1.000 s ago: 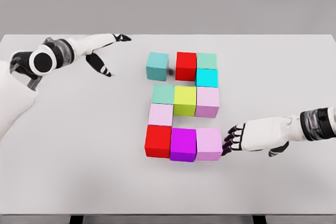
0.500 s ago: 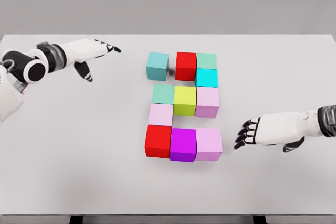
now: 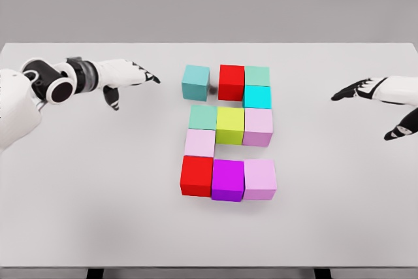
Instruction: Assemble the squares on the desktop into the number 2
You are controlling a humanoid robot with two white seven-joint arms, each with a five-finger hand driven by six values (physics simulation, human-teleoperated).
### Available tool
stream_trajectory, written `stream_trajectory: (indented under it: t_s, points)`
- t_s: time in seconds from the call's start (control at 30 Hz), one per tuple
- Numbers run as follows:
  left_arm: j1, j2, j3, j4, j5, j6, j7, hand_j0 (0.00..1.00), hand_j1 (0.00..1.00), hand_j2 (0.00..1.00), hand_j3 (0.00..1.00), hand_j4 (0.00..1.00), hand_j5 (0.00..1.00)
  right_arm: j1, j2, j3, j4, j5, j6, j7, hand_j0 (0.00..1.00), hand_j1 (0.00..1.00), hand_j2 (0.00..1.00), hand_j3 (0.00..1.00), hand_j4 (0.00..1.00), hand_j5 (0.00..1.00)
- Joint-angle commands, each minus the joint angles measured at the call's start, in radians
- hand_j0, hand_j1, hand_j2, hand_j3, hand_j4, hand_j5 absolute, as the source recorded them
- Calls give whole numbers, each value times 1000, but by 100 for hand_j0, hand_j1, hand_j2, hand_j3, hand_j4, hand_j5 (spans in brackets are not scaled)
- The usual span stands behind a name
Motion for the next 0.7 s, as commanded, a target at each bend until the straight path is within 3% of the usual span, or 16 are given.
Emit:
stream_trajectory:
  t_s: [0.0, 0.1, 0.2, 0.27, 0.3, 0.37, 0.43, 0.53, 0.67]
  points:
    - [0, -3, -19, 2, -1, -29, 0, 100, 100, 100, 100, 100, 100, 0, -10, -5, 13, -66, 3, 0, 100, 100, 100, 100, 100, 100]
    - [-2, -15, -19, 2, -3, -29, 0, 100, 100, 100, 100, 100, 100, 25, -10, -5, 14, -96, 3, 0, 100, 100, 100, 100, 100, 100]
    - [-3, -32, -19, 2, -4, -29, 0, 100, 100, 100, 100, 100, 100, 46, 1, -11, 106, -257, 3, 0, 100, 100, 100, 100, 100, 100]
    - [-9, -38, -21, 3, -10, -29, 0, 100, 100, 100, 100, 100, 100, 48, 128, -63, 197, -296, 3, 0, 100, 100, 100, 100, 100, 100]
    - [-9, -49, -19, 16, -12, -29, 0, 100, 100, 100, 100, 100, 100, 49, 235, -72, 192, -291, 3, 0, 100, 100, 100, 100, 100, 100]
    - [-9, -60, -19, 20, -12, -29, 0, 100, 100, 100, 100, 100, 100, 89, 318, -77, 177, -283, 3, 0, 100, 100, 100, 100, 100, 100]
    - [-9, -69, -21, 22, -16, -29, 0, 100, 100, 100, 100, 100, 100, 144, 306, -124, 134, -256, 3, 0, 100, 100, 100, 100, 100, 100]
    - [-9, -70, -21, 23, -18, -29, 0, 100, 100, 100, 100, 100, 100, 232, 288, -236, 148, -198, 3, 0, 100, 100, 100, 100, 100, 100]
    - [-18, -93, -19, 46, -32, -29, 0, 100, 100, 100, 100, 100, 100, 333, 288, -290, 133, -175, 3, 0, 100, 100, 100, 100, 100, 100]
